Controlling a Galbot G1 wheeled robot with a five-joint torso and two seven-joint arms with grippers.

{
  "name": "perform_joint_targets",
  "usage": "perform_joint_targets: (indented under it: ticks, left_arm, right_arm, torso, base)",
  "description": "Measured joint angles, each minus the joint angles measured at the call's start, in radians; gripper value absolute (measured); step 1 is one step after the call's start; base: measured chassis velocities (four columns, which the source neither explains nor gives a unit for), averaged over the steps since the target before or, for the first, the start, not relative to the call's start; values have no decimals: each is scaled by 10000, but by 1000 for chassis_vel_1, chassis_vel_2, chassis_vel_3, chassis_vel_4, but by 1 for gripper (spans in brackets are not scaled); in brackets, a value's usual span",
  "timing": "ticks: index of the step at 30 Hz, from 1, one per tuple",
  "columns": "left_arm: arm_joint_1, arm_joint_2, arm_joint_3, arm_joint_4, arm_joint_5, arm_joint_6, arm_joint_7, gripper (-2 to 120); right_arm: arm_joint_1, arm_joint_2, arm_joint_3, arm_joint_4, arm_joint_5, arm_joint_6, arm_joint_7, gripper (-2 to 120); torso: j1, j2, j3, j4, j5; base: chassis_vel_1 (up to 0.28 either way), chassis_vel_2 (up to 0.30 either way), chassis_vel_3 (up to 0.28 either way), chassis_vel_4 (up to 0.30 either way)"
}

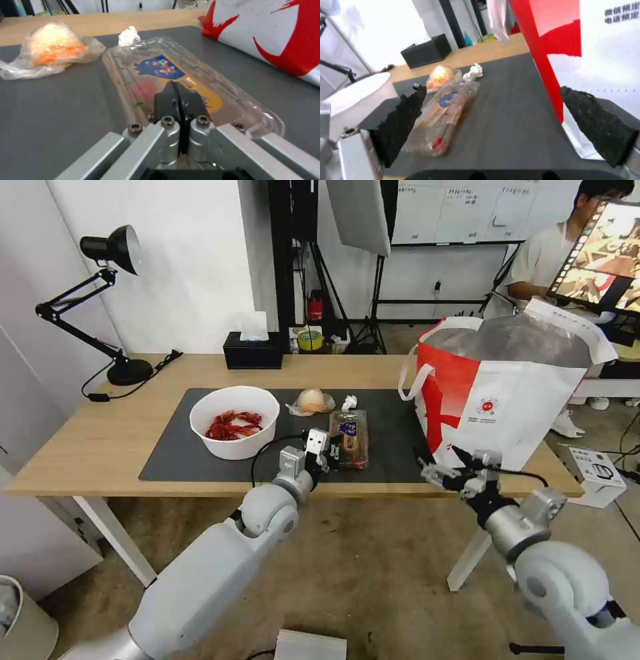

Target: Pick up the trash from the table and place it into the takeout bag.

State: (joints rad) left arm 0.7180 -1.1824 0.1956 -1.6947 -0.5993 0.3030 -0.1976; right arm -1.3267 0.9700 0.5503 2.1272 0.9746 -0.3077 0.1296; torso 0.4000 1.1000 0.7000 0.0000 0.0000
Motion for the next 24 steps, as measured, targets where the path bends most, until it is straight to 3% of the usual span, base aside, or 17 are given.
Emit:
perform_joint_targets:
  ticks: [8,18,24]
  left_arm:
    - [-144,34,224,54,-12,29,10,0]
    - [-24,99,278,35,1,36,7,0]
    - [-46,227,252,-119,-55,27,-18,0]
  right_arm:
    - [652,-7,-305,-430,891,-204,379,100]
    - [2029,-40,-768,-1239,3461,-676,1171,100]
    - [3303,237,-1776,-1887,4586,-1097,1615,100]
  torso:
    - [0,0,-1,0,0]
    - [0,0,0,0,0]
    - [0,0,0,1,-1]
  base:
    - [0,0,0,0]
    - [0,0,0,0]
    - [0,0,0,0]
